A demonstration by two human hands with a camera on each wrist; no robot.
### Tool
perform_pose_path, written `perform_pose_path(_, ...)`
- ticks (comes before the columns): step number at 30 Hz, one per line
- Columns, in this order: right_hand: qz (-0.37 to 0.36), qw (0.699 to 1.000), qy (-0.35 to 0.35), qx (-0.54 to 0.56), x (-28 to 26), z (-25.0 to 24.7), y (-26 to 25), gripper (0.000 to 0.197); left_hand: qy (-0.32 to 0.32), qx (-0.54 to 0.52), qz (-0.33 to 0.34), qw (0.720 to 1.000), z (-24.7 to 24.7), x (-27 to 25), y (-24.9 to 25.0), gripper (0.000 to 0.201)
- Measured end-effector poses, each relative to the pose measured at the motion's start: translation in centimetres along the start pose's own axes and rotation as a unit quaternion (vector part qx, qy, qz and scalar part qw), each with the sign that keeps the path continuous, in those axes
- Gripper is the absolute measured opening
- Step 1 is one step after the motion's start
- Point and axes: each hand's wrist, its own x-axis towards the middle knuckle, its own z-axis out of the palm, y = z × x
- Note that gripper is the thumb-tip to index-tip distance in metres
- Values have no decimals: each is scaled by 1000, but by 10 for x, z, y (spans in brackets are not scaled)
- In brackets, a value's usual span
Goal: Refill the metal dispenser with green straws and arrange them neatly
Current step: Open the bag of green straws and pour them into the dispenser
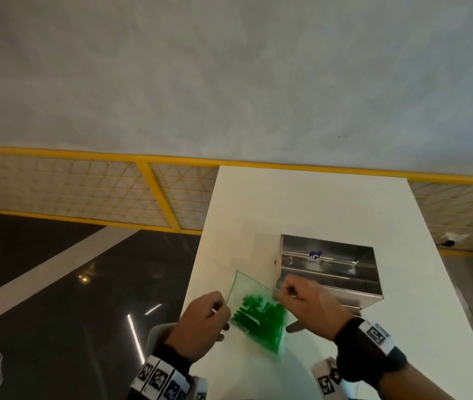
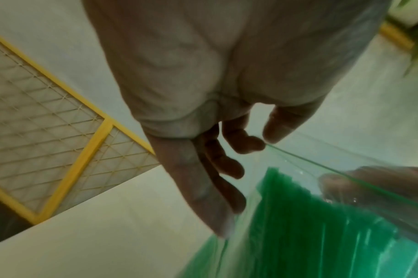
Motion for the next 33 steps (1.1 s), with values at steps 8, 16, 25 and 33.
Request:
perform_pose_path(8,10,988,-50,149,5,13,34,22,-81,-47,19,995,-1,2,-5,80)
perform_pose_path(16,21,974,-223,39,15,29,58,117,-144,3,118,983,30,46,-28,154)
perform_pose_path(25,-35,994,-86,-53,52,56,52,31,-141,46,95,984,30,78,-52,87)
perform_pose_path(33,-70,987,-73,-121,44,45,50,41,-101,41,86,990,32,92,-77,104)
